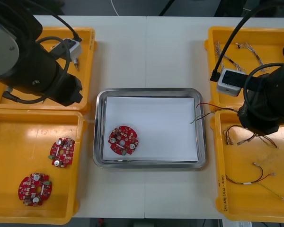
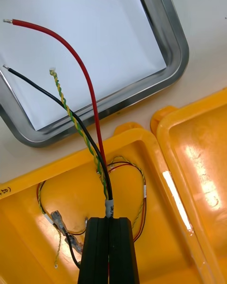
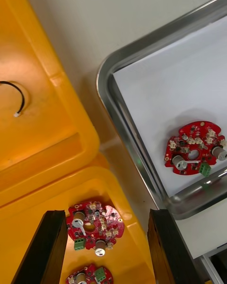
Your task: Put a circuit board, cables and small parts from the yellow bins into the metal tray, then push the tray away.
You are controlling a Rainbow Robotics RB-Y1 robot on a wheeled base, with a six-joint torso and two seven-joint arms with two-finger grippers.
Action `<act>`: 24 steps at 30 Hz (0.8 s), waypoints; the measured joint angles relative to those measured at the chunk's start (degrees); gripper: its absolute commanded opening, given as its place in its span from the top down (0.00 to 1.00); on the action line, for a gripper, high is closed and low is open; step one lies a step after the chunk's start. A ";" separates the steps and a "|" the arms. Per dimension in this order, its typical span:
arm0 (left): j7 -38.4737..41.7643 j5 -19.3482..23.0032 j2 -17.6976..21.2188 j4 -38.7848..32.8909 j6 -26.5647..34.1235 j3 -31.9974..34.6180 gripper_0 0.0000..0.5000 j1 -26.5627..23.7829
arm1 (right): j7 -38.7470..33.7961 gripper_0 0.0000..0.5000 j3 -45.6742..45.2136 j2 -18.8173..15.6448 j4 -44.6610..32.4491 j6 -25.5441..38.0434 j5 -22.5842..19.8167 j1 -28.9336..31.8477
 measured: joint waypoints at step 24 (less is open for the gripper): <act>0.05 -3.11 5.19 17.86 0.01 9.18 0.00 -0.17 | -0.09 1.00 25.35 10.85 0.93 -0.09 15.10 -12.20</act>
